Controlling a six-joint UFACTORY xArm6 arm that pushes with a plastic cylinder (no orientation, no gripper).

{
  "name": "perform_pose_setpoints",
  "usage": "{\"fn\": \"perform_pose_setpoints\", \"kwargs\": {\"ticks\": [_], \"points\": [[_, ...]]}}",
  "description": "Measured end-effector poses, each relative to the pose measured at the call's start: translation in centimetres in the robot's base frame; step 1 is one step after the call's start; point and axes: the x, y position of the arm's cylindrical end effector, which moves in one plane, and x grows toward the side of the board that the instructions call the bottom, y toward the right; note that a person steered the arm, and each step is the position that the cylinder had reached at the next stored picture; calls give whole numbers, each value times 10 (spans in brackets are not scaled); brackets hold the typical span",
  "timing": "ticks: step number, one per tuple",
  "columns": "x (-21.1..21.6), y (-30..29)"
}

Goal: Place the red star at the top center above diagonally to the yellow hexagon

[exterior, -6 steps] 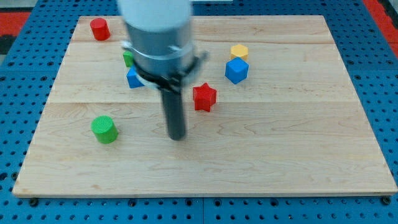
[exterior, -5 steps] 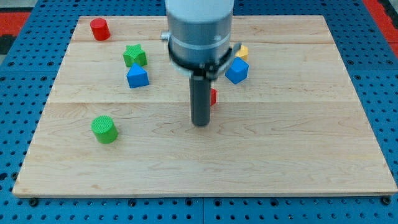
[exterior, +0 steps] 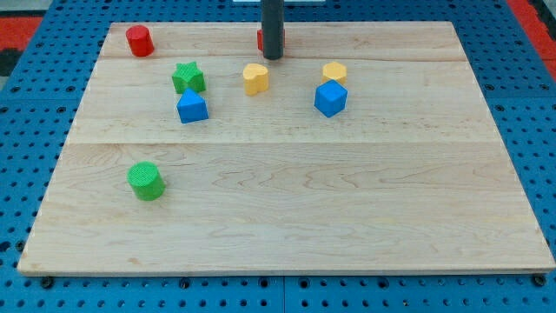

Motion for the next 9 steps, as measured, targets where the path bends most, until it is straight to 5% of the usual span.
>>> {"fn": "perform_pose_setpoints", "kwargs": {"ticks": [3,5,9], "points": [[33,-78],[-43,-43],[-50,81]]}}
